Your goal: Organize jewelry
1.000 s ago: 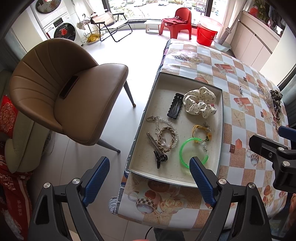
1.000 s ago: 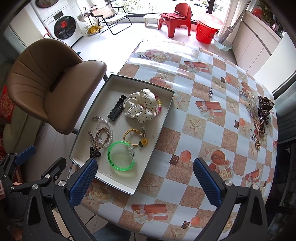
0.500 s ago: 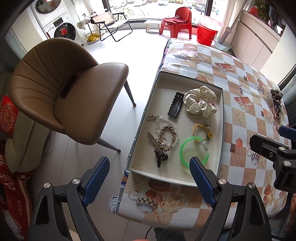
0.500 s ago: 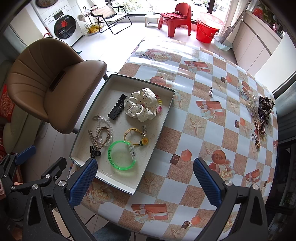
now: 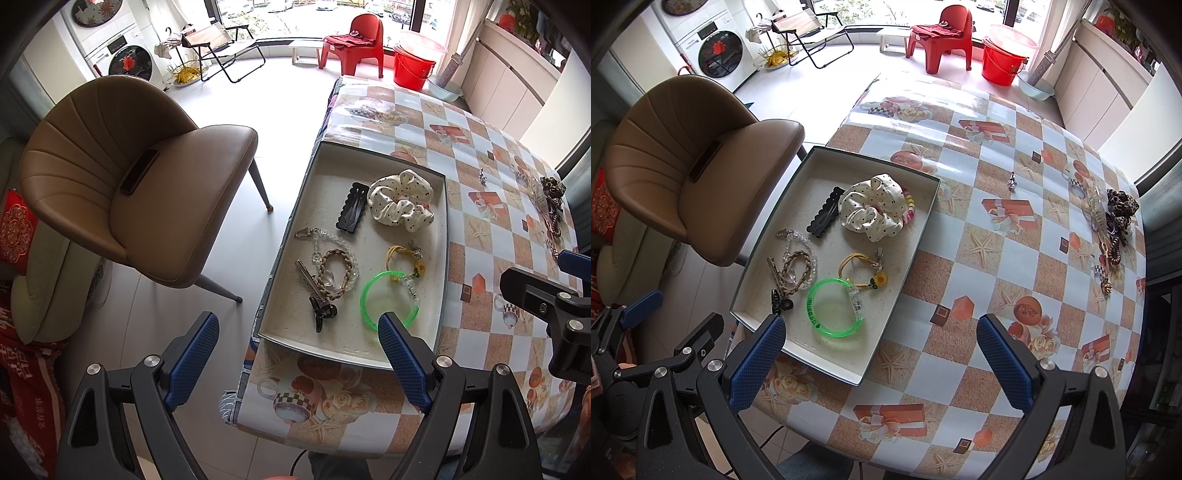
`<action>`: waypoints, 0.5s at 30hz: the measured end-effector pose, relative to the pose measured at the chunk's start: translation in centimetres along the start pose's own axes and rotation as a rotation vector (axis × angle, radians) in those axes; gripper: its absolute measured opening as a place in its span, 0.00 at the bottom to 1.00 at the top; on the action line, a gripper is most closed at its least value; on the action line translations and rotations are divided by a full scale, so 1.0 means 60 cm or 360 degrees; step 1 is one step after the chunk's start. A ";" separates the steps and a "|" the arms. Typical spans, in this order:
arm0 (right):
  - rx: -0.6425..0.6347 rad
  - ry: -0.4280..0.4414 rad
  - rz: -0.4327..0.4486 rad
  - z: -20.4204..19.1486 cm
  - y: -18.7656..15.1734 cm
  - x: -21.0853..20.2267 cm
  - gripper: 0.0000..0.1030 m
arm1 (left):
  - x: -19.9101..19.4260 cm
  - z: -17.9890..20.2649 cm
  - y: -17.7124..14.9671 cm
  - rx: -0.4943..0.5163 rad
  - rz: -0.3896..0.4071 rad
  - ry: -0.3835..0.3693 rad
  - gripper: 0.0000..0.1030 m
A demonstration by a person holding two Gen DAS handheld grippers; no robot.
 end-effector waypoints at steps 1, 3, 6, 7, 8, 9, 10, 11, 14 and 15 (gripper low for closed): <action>0.0000 0.0001 0.0001 -0.001 -0.002 -0.001 1.00 | -0.002 -0.002 -0.001 0.0000 0.0000 0.0000 0.88; -0.0001 0.0000 0.0000 0.000 0.000 0.000 1.00 | -0.001 -0.002 -0.002 -0.0001 0.0001 0.0000 0.88; 0.0001 0.0000 -0.0002 0.000 0.000 0.000 1.00 | -0.001 -0.002 -0.002 0.0005 0.0002 0.0001 0.88; 0.0001 0.0001 -0.0002 0.000 0.000 0.000 1.00 | -0.001 -0.003 -0.002 0.0004 0.0002 0.0001 0.88; 0.0000 0.0000 -0.0002 -0.001 -0.001 -0.001 1.00 | -0.002 -0.004 -0.002 0.0003 0.0003 0.0002 0.88; 0.0000 -0.0001 -0.0002 0.000 0.000 -0.001 1.00 | -0.001 -0.003 -0.002 0.0002 0.0003 0.0002 0.88; 0.0001 0.0000 -0.0001 0.000 0.000 -0.001 1.00 | -0.002 -0.004 -0.003 0.0002 0.0003 0.0003 0.88; 0.0000 0.0000 -0.0001 -0.001 0.000 -0.001 1.00 | -0.002 -0.004 -0.002 0.0001 0.0003 0.0006 0.88; 0.0000 0.0000 -0.0001 -0.002 -0.001 -0.001 1.00 | -0.002 -0.010 -0.008 -0.0007 -0.0004 0.0006 0.88; -0.0001 0.0000 -0.0001 -0.001 0.000 -0.001 1.00 | -0.001 -0.012 -0.010 -0.0011 -0.0007 0.0005 0.88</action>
Point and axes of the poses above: each gripper's, at about its wrist camera, not at the fingertips, and x roughly the way its jaws point, z to its right, y to its top, the point moved 10 cm from there along x, roughly the way its jaws point, and after that the axes turned 13 degrees about -y, right-handed, at the moved point
